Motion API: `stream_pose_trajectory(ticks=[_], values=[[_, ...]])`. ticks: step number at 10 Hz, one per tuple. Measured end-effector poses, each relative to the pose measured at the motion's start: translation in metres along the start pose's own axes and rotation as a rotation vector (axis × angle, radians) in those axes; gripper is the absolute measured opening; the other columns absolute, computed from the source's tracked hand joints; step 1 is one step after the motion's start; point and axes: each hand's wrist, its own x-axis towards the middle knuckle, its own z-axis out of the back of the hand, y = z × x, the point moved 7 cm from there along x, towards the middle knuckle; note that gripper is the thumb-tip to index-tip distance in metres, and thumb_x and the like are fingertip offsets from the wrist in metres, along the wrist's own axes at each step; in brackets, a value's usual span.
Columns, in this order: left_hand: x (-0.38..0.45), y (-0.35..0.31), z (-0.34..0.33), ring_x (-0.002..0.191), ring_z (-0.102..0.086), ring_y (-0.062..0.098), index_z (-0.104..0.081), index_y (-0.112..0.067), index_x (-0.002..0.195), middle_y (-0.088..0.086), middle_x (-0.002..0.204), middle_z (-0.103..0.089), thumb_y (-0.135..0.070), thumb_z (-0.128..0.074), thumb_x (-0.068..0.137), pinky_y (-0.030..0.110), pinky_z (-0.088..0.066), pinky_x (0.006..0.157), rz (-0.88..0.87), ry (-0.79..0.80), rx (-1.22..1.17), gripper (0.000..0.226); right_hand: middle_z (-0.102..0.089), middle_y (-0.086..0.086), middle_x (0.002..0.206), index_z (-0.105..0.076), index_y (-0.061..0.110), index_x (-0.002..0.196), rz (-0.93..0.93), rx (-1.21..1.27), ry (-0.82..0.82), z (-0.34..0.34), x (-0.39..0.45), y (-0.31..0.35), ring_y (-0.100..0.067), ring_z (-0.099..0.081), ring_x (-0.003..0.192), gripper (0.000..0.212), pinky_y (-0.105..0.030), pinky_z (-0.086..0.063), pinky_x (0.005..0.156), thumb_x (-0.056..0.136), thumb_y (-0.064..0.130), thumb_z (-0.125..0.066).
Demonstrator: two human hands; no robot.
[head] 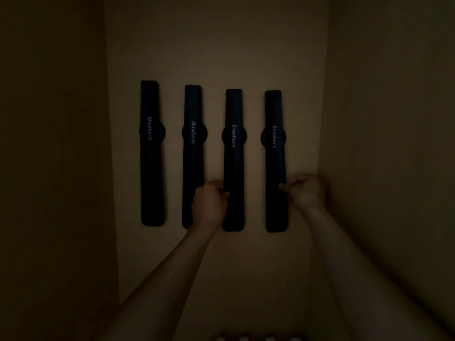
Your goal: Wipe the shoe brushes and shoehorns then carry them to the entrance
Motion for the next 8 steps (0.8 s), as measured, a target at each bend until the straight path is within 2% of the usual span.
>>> stream_pose_trajectory(ticks=[1,2,3,4,5,6,7,8], values=[[-0.002,0.000,0.000,0.063,-0.056,0.015,-0.063,-0.003,0.076,0.001,0.066,-0.059,-0.011,-0.067,0.087,0.023,-0.036,0.055,0.004,0.005,0.019,0.014,-0.071,-0.011,0.095,-0.065,0.013,0.075,0.062,-0.054,-0.002,-0.002,-0.002,0.000,-0.019,-0.061,0.082,0.019,-0.028,-0.050,0.077,0.080,0.005,-0.082],[-0.003,0.000,0.000,0.065,-0.056,0.017,-0.063,-0.002,0.077,0.005,0.069,-0.061,-0.010,-0.066,0.087,0.025,-0.039,0.056,0.019,0.017,0.051,0.013,-0.073,-0.013,0.101,-0.073,0.006,0.087,0.066,-0.070,0.024,-0.005,-0.001,-0.001,-0.018,-0.061,0.086,0.011,-0.029,-0.050,0.081,0.080,0.004,-0.081],[-0.005,-0.003,0.002,0.064,-0.057,0.017,-0.064,0.001,0.079,0.009,0.071,-0.064,-0.009,-0.065,0.088,0.029,-0.043,0.056,0.015,0.020,0.052,0.013,-0.074,-0.015,0.106,-0.074,0.001,0.094,0.065,-0.104,0.017,-0.005,-0.001,0.000,-0.019,-0.060,0.087,0.015,-0.034,-0.052,0.086,0.080,0.004,-0.081],[-0.005,-0.004,0.003,0.064,-0.058,0.017,-0.064,0.001,0.079,0.008,0.071,-0.065,-0.008,-0.064,0.089,0.030,-0.045,0.055,0.011,0.031,0.056,0.013,-0.074,-0.014,0.106,-0.074,0.005,0.091,0.059,-0.107,0.015,-0.004,0.001,-0.003,-0.019,-0.061,0.087,0.013,-0.033,-0.053,0.085,0.081,0.007,-0.081],[-0.005,-0.002,0.003,0.059,-0.053,0.014,-0.058,0.000,0.073,0.003,0.065,-0.057,-0.005,-0.060,0.090,0.024,-0.034,0.047,0.017,0.039,0.067,0.018,-0.074,-0.014,0.105,-0.073,0.008,0.086,0.055,-0.107,0.019,-0.005,0.001,-0.003,-0.019,-0.062,0.085,0.011,-0.030,-0.052,0.081,0.080,0.007,-0.082],[-0.005,-0.002,0.004,0.064,-0.058,0.020,-0.053,-0.006,0.067,0.005,0.066,-0.057,-0.004,-0.060,0.089,0.025,-0.037,0.052,0.011,0.038,0.072,0.023,-0.074,-0.015,0.104,-0.068,0.013,0.080,0.065,-0.098,0.012,-0.004,0.001,-0.001,-0.020,-0.062,0.085,0.015,-0.034,-0.054,0.082,0.080,0.008,-0.082],[-0.011,-0.005,0.006,0.066,-0.061,0.022,-0.057,0.000,0.071,0.009,0.070,-0.062,-0.007,-0.063,0.089,0.027,-0.042,0.053,0.007,0.069,0.080,0.020,-0.074,-0.013,0.103,-0.068,0.014,0.082,0.064,-0.130,0.037,-0.003,-0.008,0.000,-0.021,-0.063,0.087,0.015,-0.034,-0.054,0.082,0.079,0.011,-0.083],[-0.015,-0.007,0.017,0.067,-0.061,0.022,-0.058,-0.004,0.071,0.007,0.072,-0.062,-0.013,-0.065,0.088,0.027,-0.043,0.054,0.023,0.061,0.123,0.020,-0.074,-0.010,0.104,-0.072,0.014,0.087,0.056,-0.150,0.016,0.006,-0.016,0.006,-0.023,-0.066,0.093,0.012,-0.030,-0.053,0.083,0.081,0.014,-0.082]])
